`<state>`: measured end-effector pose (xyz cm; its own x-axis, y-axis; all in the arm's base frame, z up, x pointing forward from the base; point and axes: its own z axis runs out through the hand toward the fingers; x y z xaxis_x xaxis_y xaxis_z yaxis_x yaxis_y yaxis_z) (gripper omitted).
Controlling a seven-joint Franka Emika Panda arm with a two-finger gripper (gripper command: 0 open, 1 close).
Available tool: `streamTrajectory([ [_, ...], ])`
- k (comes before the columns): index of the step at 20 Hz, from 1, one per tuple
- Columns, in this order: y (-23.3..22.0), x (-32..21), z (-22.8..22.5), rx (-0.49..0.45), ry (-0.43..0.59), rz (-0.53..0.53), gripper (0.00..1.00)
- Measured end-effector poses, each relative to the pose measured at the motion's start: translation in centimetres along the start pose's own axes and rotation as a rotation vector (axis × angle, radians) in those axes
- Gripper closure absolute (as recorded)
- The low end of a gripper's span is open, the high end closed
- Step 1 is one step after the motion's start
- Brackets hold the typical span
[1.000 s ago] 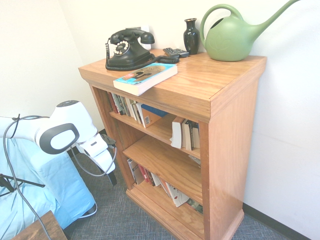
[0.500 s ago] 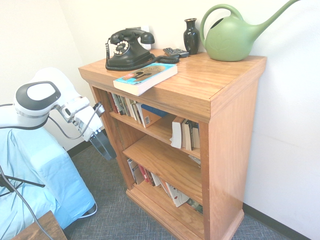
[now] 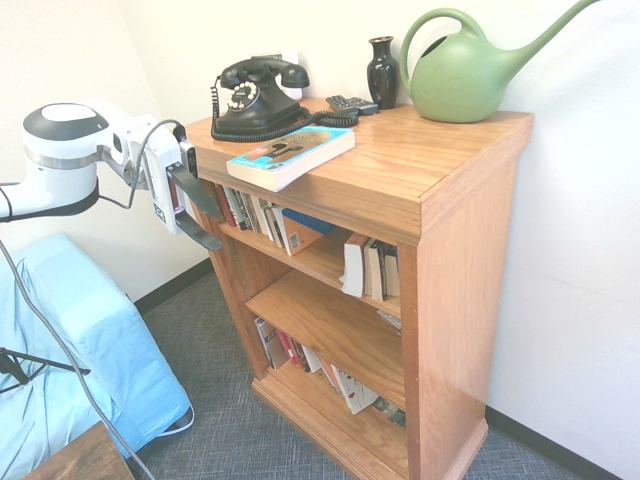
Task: Organize the shelf
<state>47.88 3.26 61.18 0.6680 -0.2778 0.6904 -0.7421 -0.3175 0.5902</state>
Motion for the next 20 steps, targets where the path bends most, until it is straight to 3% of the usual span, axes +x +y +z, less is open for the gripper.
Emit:
streamTrajectory([
  [11, -3.7, 2.6, -2.5, -0.164, 0.129, -0.023, 0.0],
  [20, -6.6, 3.7, -2.2, -0.211, 0.201, -0.034, 0.0],
])
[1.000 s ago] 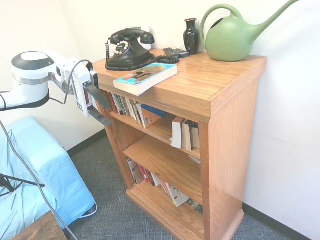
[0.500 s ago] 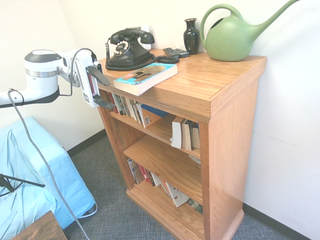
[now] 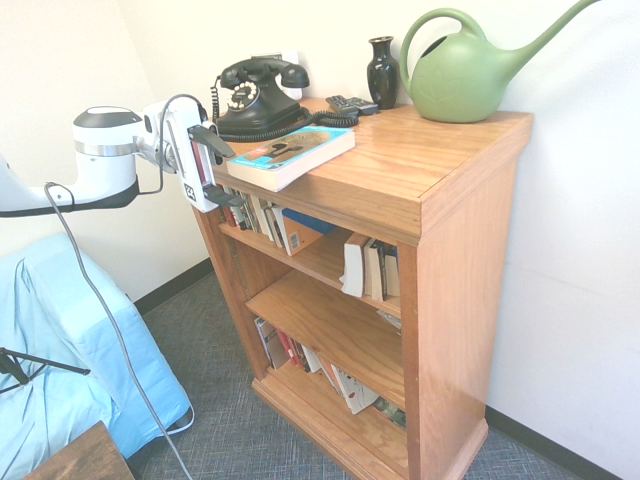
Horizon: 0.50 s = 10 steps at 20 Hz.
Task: Organize the shelf
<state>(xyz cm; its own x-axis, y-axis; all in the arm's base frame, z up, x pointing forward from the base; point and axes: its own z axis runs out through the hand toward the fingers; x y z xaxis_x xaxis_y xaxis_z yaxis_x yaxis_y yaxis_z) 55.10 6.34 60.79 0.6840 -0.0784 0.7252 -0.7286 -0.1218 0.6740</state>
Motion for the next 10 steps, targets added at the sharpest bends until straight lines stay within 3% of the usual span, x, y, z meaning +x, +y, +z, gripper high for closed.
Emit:
streamTrajectory([
  [10, -2.2, 2.1, 0.6, -0.006, 0.003, 0.021, 0.0],
])
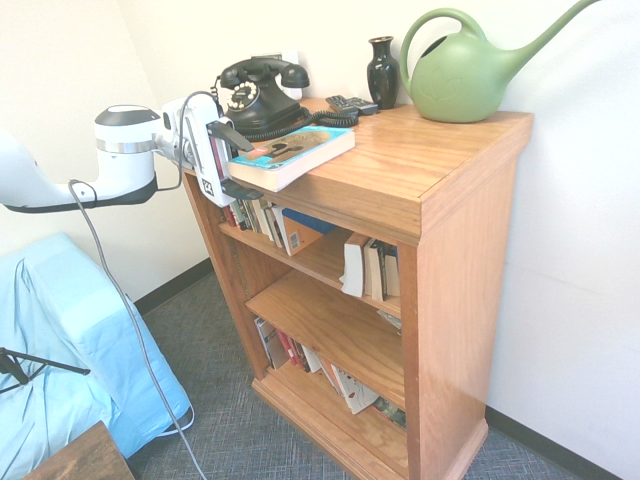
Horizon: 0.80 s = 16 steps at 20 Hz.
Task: Organize the shelf
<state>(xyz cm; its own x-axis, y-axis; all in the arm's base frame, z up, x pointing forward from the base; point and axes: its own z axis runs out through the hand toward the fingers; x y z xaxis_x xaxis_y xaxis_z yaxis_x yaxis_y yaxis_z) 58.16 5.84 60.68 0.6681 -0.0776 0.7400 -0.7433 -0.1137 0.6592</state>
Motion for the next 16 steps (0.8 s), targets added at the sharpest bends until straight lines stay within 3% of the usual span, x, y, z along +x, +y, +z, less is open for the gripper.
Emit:
streamTrajectory([
  [3, -0.3, 0.7, 0.4, -0.004, -0.005, 0.006, 0.0],
  [4, -0.5, 0.9, 0.4, -0.003, -0.006, 0.005, 1.0],
  [16, -1.3, 1.2, 0.4, -0.002, -0.009, -0.001, 1.0],
])
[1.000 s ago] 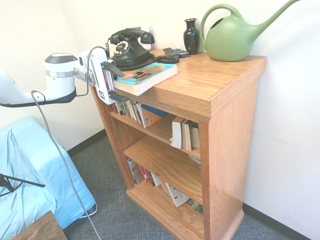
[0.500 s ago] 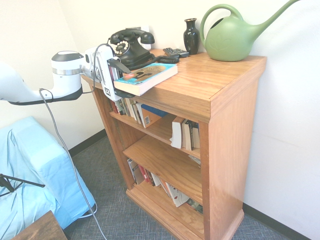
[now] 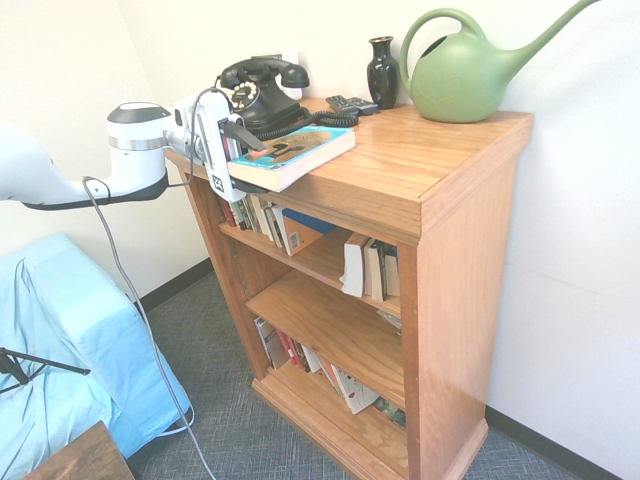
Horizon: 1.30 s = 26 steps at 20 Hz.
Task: Organize the shelf
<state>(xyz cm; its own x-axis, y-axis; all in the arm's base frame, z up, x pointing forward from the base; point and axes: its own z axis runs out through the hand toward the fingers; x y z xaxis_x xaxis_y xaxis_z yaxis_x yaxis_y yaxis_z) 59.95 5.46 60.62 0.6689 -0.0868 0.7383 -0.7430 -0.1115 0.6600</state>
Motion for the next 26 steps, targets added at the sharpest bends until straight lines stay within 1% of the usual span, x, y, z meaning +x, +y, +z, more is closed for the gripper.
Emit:
streamTrajectory([
  [19, -0.05, 0.05, 0.24, 0.016, -0.01, 0.0, 1.0],
  [24, 0.1, 0.29, 0.73, 0.054, -0.022, 0.005, 1.0],
  [26, 0.89, 0.52, 0.84, 0.078, -0.039, 0.02, 1.0],
])
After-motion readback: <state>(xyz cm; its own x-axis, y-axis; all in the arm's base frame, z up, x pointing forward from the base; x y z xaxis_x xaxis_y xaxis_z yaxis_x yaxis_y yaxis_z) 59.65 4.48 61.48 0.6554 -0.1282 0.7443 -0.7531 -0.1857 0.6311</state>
